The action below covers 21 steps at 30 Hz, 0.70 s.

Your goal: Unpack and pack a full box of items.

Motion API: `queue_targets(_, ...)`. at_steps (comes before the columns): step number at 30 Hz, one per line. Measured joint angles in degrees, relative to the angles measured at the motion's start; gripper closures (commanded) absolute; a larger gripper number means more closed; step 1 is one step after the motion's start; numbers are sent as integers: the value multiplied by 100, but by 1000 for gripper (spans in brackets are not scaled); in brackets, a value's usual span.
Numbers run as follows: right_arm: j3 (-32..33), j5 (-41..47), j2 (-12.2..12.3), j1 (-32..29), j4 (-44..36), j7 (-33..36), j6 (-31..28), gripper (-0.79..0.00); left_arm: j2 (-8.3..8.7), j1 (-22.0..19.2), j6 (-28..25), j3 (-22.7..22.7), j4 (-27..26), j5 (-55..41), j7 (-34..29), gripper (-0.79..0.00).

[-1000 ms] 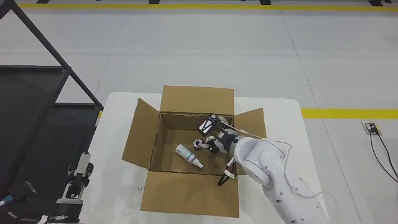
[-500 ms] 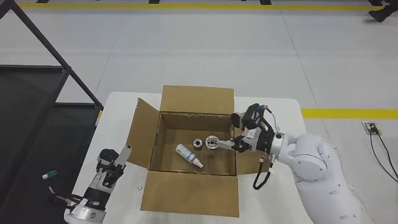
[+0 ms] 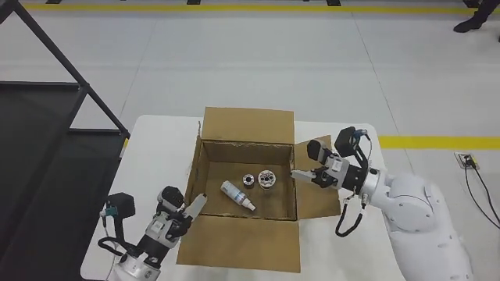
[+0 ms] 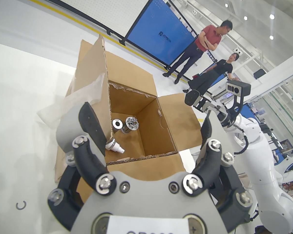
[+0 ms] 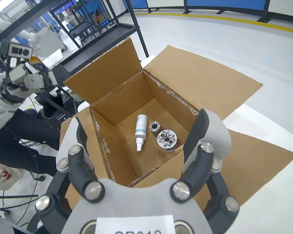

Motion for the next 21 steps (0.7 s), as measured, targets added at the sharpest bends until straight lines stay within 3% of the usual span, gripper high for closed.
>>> queue_targets(5, 431, 1464, 132, 55, 447, 449, -101, -785, -1, -65, -32, 329, -43, 294, -109, -785)
queue_targets(11, 845, 3097, 342, 385, 1263, 1792, 358, -785, 0, -199, 6, 628, 24, 572, -291, -785)
queue_targets(15, 866, 3580, 434, 631, 1835, 2471, 718, -785, 1, -287, 44, 756, 99, 699, -406, -785)
queue_targets(21, 559, 3199, 520, 1046, 2516, 2953, 1284, -785, 2, -472, 126, 935, 318, 847, -628, -785)
